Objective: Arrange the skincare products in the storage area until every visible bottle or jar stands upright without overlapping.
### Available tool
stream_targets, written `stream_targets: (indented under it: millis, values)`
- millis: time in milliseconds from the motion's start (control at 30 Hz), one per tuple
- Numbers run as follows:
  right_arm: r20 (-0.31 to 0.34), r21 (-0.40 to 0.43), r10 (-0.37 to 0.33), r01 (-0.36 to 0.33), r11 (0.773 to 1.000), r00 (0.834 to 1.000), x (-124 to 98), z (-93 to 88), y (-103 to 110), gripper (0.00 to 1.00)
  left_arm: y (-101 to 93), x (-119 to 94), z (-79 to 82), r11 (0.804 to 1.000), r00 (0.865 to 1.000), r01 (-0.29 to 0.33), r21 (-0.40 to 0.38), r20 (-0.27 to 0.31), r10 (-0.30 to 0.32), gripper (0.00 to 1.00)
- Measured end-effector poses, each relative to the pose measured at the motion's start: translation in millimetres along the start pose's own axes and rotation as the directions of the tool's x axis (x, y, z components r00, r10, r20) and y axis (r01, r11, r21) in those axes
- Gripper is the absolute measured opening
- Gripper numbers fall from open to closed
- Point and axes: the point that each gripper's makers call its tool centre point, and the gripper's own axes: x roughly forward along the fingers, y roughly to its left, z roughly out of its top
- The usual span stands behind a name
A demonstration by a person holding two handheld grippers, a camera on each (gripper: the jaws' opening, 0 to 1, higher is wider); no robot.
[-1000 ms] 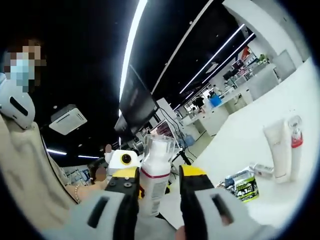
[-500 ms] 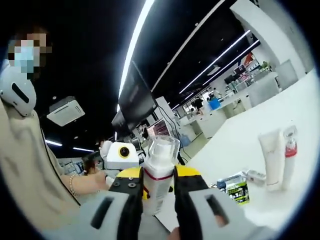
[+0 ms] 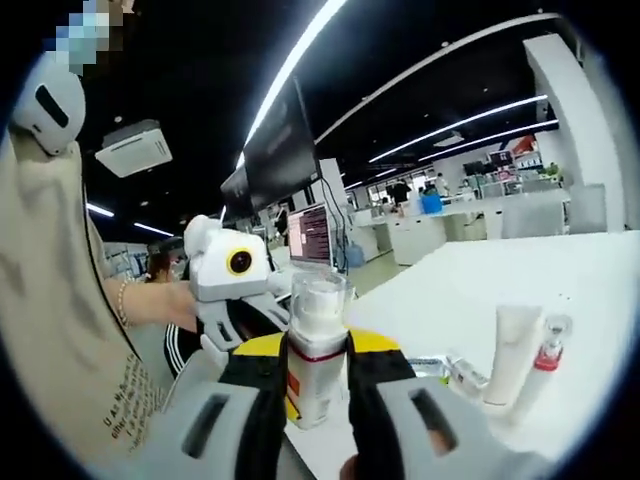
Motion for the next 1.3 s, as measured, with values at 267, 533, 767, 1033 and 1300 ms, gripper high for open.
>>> stream_targets:
  millis: [267,533,767,1033,1300]
  values:
    - [-0.120,-0.111,-0.007,-0.007,0.994,0.993,7.5,-18.9,-3.5,0.22,13.3,13.5,-18.3,0.993,0.992,-0.018,0.114,-0.123,0.032,0.17]
    - [-0.219,-0.181,-0.066,0.026,0.983,0.974,15.2,-46.0,-14.8,0.22,27.7,30.6,-39.8,0.993,0.984,-0.025,0.117,-0.172,0.045,0.17]
    - [-0.305,-0.235,-0.116,0.043,0.971,0.945,22.2,-80.3,-27.6,0.22,43.3,47.5,-68.4,0.991,0.975,-0.040,0.126,-0.213,0.066,0.17]
    - [-0.361,-0.215,-0.133,0.056,0.975,0.923,23.4,-116.7,-44.5,0.22,56.7,66.6,-99.0,0.990,0.962,-0.047,0.136,-0.261,0.082,0.17]
    - [-0.412,-0.205,-0.160,0.080,0.975,0.897,23.9,-144.7,-55.3,0.22,66.5,82.9,-122.5,0.988,0.950,-0.049,0.144,-0.299,0.091,0.17]
